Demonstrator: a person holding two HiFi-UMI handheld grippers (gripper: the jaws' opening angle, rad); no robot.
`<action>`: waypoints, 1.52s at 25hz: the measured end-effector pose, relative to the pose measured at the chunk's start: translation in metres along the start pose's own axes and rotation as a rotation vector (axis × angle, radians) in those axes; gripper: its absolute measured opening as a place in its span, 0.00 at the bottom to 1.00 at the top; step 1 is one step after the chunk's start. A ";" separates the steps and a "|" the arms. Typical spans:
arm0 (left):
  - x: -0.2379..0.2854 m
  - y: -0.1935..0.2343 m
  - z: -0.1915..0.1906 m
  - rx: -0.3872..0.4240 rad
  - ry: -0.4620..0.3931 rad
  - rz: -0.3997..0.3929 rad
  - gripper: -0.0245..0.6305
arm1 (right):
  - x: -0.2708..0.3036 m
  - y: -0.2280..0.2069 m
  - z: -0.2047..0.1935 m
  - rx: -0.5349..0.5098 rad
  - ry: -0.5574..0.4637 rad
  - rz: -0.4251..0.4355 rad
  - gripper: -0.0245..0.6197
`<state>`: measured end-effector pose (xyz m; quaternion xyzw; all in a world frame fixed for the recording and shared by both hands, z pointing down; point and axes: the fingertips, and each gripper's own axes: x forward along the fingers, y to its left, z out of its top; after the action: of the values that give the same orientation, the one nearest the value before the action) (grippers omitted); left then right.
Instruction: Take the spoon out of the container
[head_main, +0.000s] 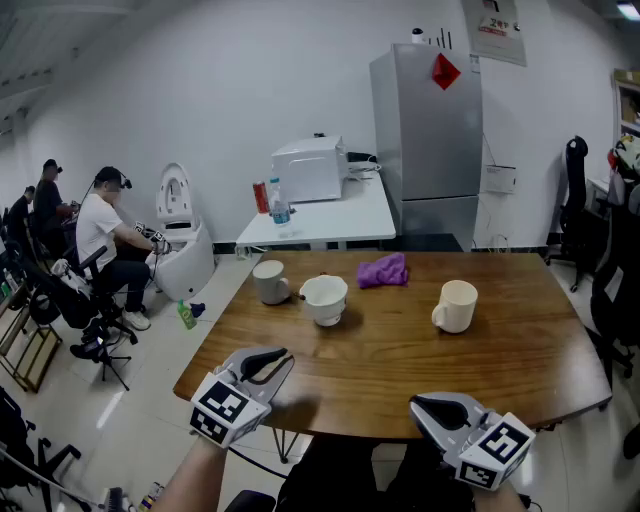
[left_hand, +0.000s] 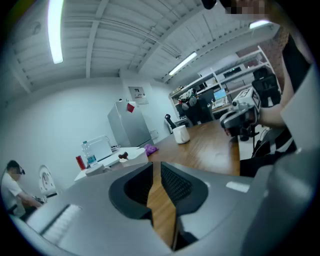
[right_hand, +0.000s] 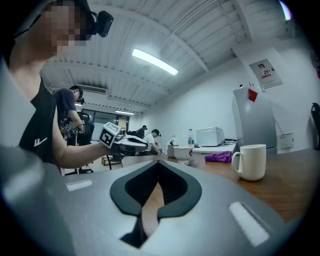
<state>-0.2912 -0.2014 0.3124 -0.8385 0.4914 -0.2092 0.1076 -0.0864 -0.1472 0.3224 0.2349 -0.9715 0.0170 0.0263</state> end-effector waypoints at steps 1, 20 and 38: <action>0.006 0.010 0.003 0.026 0.007 0.015 0.14 | -0.002 -0.003 0.001 0.000 -0.002 0.000 0.04; 0.106 0.092 -0.004 0.675 0.379 -0.019 0.24 | -0.028 -0.023 0.016 0.010 -0.059 -0.025 0.04; 0.101 0.093 0.043 0.749 0.249 0.107 0.17 | -0.035 -0.034 0.009 0.042 -0.055 -0.060 0.04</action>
<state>-0.3012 -0.3361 0.2627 -0.6827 0.4332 -0.4684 0.3563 -0.0402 -0.1621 0.3117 0.2647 -0.9639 0.0302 -0.0049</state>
